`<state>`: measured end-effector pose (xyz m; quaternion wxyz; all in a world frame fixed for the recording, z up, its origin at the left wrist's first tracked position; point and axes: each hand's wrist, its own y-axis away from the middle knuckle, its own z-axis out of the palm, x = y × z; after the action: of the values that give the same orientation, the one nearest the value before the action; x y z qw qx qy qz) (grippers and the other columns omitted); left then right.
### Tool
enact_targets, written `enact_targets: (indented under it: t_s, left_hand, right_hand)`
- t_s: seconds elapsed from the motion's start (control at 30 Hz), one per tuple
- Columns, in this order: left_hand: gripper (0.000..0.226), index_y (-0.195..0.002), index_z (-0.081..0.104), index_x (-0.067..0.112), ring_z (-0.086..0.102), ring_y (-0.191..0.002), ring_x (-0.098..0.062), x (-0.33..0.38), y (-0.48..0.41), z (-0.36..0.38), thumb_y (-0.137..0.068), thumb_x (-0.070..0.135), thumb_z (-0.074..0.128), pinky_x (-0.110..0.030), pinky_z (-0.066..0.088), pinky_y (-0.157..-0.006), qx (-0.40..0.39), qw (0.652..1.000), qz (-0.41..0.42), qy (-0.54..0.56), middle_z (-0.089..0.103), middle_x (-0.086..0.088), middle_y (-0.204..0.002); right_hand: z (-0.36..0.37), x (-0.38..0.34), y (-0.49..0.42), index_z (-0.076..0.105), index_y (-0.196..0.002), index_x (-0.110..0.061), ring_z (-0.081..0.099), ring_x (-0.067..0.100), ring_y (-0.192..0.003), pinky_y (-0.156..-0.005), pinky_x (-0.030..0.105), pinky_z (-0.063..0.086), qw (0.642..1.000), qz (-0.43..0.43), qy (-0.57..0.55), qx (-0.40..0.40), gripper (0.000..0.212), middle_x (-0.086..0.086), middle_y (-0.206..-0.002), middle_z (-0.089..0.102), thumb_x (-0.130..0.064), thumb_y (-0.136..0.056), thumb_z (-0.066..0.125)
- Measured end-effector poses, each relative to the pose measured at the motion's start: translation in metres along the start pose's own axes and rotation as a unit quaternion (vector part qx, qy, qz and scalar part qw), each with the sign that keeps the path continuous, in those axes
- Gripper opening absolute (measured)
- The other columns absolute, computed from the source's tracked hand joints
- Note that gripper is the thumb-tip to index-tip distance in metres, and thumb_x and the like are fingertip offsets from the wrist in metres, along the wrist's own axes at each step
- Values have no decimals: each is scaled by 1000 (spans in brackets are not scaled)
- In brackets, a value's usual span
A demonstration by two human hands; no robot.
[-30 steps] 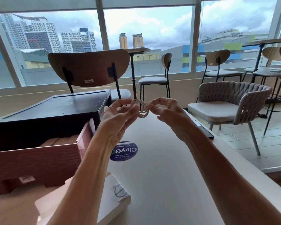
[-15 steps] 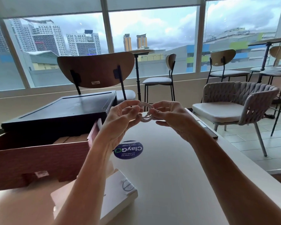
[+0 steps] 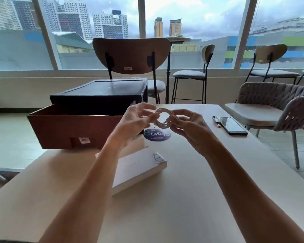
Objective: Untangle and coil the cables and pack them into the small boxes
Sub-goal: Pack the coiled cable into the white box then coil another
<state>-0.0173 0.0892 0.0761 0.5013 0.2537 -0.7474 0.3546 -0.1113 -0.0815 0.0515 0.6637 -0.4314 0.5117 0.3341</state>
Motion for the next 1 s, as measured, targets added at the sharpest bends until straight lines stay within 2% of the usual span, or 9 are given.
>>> enact_targets:
  t_s: [0.1,0.2,0.27,0.37,0.43,0.53,0.73,0.87,1.0]
  left_hand:
    - [19,-103,69,21,67,-86,-13,-6,27,-20,-91,35,69,-25,53,-75,81,992,21,-91,72,-1,-92]
    - [20,-93,65,22,61,-78,-11,-10,52,-42,-93,41,64,-26,47,-67,137,967,-18,-214,64,3,-85]
    - [27,-94,60,22,59,-85,-14,-12,68,-56,-93,49,62,-33,49,-75,109,943,-95,-301,63,2,-92]
    - [42,-102,53,23,59,-86,-15,-11,91,-72,-89,62,57,-38,52,-83,8,893,-207,-399,61,0,-99]
    - [52,-113,48,20,63,-83,-15,-12,107,-77,-88,64,58,-34,58,-75,-31,883,-273,-380,60,-2,-102]
    - [62,-131,38,17,69,-86,-17,-22,122,-75,-88,51,67,-30,61,-67,-44,901,-319,-291,59,-7,-110]
    - [54,-132,35,20,70,-83,-23,-36,124,-64,-92,27,70,-40,62,-80,-30,943,-261,-204,64,-10,-100]
    - [67,-137,38,25,70,-97,-25,-43,121,-56,-84,15,78,-38,60,-83,-51,965,-206,-152,60,-10,-118]
    - [80,-135,38,36,62,-104,-23,-50,123,-39,-76,7,83,-38,55,-92,-57,981,-113,-144,53,-9,-122]
  right_hand:
    - [8,12,18,65,-112,-10,70,24,-101,-84,30,57,999,30,33,12,21,17,-106,72,-18,-93,67]
    - [14,25,30,65,-113,-12,69,25,-104,-93,40,54,994,78,70,31,25,14,-109,72,-24,-92,68]
    - [21,29,38,64,-114,-10,67,27,-106,-94,42,52,991,101,79,37,26,15,-111,71,-23,-93,68]
    - [34,31,47,62,-117,-8,67,28,-101,-78,35,51,989,117,74,44,27,15,-113,69,-23,-94,67]
    - [42,32,51,61,-117,-8,66,27,-91,-68,31,47,988,125,77,53,27,15,-111,70,-23,-95,65]
    - [51,37,57,59,-118,-5,65,25,-79,-62,29,47,987,136,69,57,30,13,-100,69,-20,-94,66]
    - [51,44,78,53,-120,-4,67,25,-79,-57,27,50,987,121,50,90,28,14,-100,69,-22,-99,58]
    - [35,46,94,51,-121,-7,66,22,-76,-58,30,50,986,84,19,141,24,16,-103,68,-19,-101,53]
    - [18,45,110,52,-112,-15,69,22,-97,-69,35,54,982,38,12,184,11,16,-112,67,-18,-101,53]
